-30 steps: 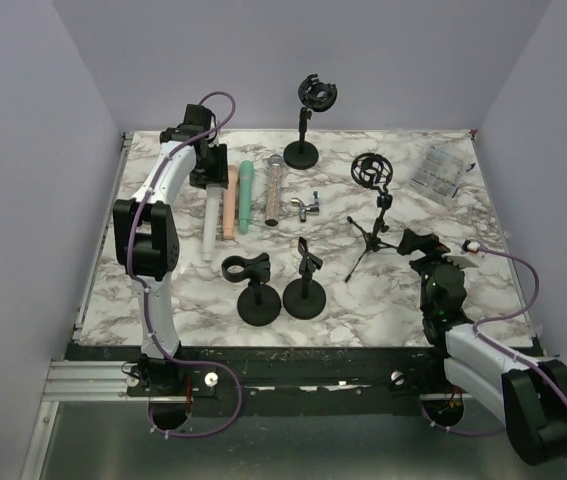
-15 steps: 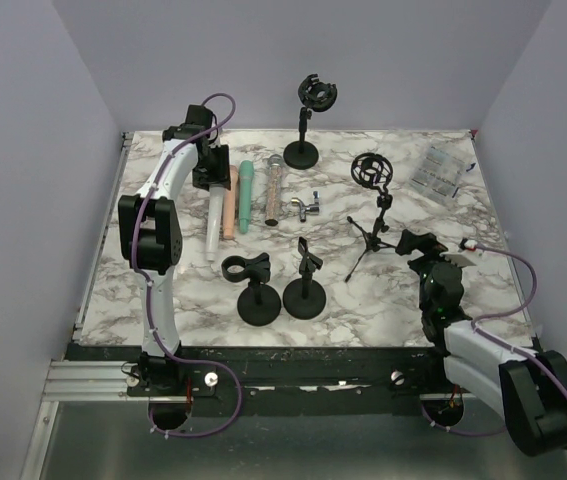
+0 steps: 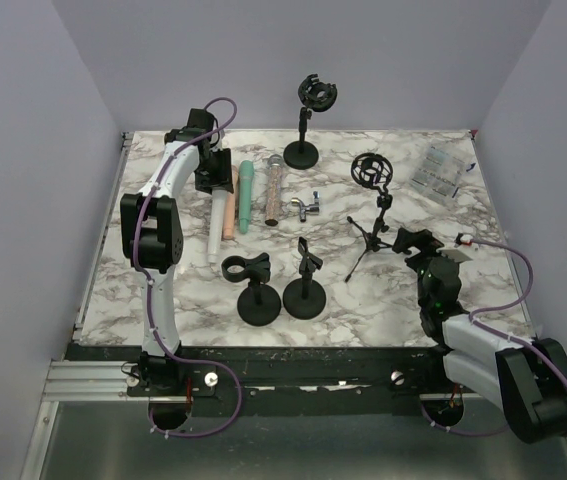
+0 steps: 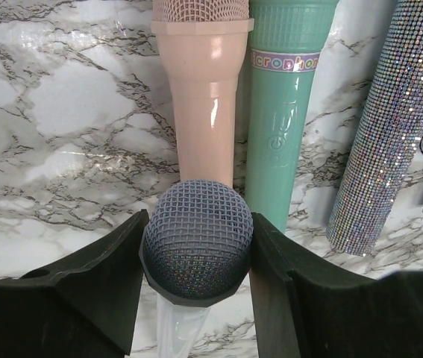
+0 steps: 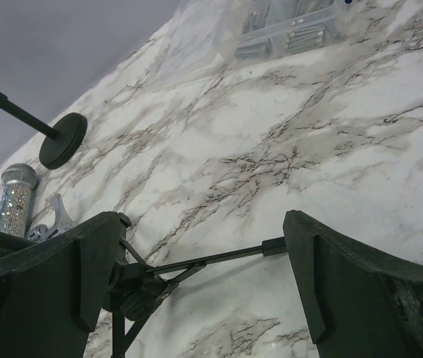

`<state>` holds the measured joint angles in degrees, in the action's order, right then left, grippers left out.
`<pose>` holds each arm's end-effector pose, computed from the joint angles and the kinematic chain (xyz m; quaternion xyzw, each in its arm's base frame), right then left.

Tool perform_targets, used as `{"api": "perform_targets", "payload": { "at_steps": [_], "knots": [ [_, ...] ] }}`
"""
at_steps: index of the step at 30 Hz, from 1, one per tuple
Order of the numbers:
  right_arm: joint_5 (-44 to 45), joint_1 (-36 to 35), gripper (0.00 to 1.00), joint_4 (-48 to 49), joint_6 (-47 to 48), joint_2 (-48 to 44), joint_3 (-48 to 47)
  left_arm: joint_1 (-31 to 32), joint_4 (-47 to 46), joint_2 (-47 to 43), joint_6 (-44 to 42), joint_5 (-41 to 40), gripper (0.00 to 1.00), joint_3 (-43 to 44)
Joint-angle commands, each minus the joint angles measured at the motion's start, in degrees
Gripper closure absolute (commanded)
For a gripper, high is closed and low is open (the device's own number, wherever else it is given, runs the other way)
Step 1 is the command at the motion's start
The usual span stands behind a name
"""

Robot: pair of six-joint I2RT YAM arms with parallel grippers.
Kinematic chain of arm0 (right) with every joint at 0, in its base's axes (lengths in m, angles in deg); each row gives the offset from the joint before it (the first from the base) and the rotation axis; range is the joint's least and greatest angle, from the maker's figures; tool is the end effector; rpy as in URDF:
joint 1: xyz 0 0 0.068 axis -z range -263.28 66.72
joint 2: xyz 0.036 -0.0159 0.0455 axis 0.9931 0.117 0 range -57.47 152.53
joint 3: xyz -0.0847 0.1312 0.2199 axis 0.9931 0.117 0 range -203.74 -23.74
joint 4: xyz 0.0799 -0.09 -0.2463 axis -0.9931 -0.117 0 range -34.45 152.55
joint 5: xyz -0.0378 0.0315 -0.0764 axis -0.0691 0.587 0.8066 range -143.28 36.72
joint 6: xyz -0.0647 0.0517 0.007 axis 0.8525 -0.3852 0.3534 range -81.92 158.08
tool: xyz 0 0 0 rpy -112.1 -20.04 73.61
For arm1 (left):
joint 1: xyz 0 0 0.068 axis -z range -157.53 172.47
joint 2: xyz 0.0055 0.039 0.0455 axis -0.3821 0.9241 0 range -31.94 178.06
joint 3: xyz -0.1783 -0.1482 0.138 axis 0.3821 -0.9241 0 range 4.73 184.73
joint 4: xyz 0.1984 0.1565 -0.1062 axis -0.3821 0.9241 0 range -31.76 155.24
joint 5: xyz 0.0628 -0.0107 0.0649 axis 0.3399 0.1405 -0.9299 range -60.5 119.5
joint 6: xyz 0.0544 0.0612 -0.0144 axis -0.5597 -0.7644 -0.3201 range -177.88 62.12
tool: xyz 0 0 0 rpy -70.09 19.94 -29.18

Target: Remove the microphone from the stand

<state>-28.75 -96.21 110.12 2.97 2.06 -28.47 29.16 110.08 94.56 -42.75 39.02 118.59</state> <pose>0.2257 0.0210 0.1440 0.2789 0.6925 0.1174 0.6550 0.4984 -0.0706 0.1938 -0.0532 0.9706 -0.1212 0.2008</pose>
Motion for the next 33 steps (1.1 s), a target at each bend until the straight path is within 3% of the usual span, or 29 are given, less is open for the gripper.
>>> {"api": "perform_targets", "payload": {
  "at_steps": [1, 5, 19, 33],
  "knots": [
    [-0.5, -0.08, 0.0, 1.87, 0.01, 0.92, -1.29, -0.33, -0.18, 1.68, 0.53, 1.38, 0.55, 1.64],
    [-0.45, -0.08, 0.0, 1.74, -0.04, 0.66, -1.25, -0.46, -0.13, 1.76, 0.51, 1.38, 0.45, 1.79],
    [-0.35, -0.08, 0.0, 1.47, -0.05, 0.44, -1.32, -0.81, -0.42, 1.35, 1.12, 2.57, 0.37, 1.04],
    [-0.27, -0.04, 0.0, 1.3, -0.11, 0.59, -1.42, -0.94, -0.51, 0.69, 1.47, 2.87, 0.2, 0.49]
  ]
}}
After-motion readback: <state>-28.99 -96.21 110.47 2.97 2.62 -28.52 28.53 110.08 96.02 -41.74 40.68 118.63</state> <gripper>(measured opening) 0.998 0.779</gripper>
